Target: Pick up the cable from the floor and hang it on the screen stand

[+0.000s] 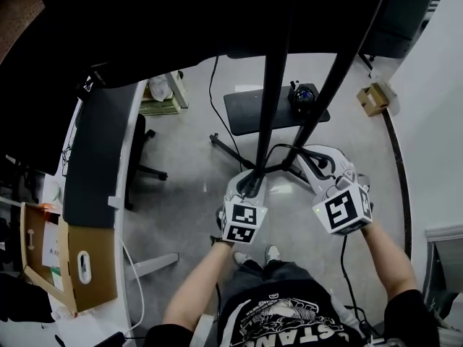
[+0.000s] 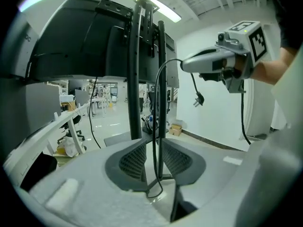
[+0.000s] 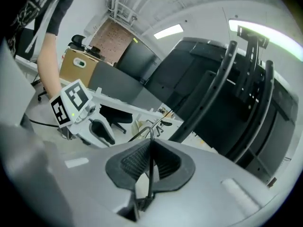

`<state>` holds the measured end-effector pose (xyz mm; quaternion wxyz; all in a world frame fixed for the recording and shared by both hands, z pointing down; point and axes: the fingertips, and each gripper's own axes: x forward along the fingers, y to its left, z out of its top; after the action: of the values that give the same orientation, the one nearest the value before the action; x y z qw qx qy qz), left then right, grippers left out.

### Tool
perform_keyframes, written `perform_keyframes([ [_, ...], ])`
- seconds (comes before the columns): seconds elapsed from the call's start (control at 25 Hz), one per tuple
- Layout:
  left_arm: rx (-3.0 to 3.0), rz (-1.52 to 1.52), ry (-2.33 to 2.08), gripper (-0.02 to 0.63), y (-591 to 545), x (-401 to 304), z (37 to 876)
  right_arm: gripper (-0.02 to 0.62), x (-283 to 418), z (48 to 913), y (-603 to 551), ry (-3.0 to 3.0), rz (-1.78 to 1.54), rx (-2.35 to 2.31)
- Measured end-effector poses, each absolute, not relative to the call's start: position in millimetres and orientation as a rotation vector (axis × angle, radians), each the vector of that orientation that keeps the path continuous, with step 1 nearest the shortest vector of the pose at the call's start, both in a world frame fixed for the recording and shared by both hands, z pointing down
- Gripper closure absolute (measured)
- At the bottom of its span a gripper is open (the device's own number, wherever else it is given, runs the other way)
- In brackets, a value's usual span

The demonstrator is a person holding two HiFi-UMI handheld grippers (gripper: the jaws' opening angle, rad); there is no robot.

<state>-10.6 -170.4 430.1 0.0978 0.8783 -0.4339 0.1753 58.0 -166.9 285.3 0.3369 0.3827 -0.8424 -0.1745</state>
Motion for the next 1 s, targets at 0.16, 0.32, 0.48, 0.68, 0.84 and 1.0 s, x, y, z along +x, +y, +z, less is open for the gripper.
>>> perform_keyframes([
  [0.16,2.627,0.486,-1.341,0.497,-189.0,-15.2,400.3,0.569,52.8,223.8,-186.5,-2.193,-0.589,1.037],
  [0.32,2.655,0.469,-1.369,0.482,-205.6,-15.6,378.9,0.571,45.3,165.0,-203.4,-2.201,-0.705,1.086],
  [0.48,2.666,0.464,-1.380,0.483,-215.7,-16.4,363.5,0.571,37.9,113.1,-214.5,-2.190,-0.816,1.128],
  [0.68,2.701,0.430,-1.364,0.483,-223.3,-12.3,350.1,0.572,35.4,61.4,-224.6,-2.163,-0.900,1.183],
  [0.84,2.729,0.415,-1.349,0.485,-226.0,-10.3,344.3,0.572,38.4,27.6,-231.4,-2.118,-0.963,1.225],
  [1.0,2.763,0.387,-1.333,0.485,-227.5,-11.3,331.2,0.573,44.7,4.4,-238.9,-2.057,-1.012,1.247],
])
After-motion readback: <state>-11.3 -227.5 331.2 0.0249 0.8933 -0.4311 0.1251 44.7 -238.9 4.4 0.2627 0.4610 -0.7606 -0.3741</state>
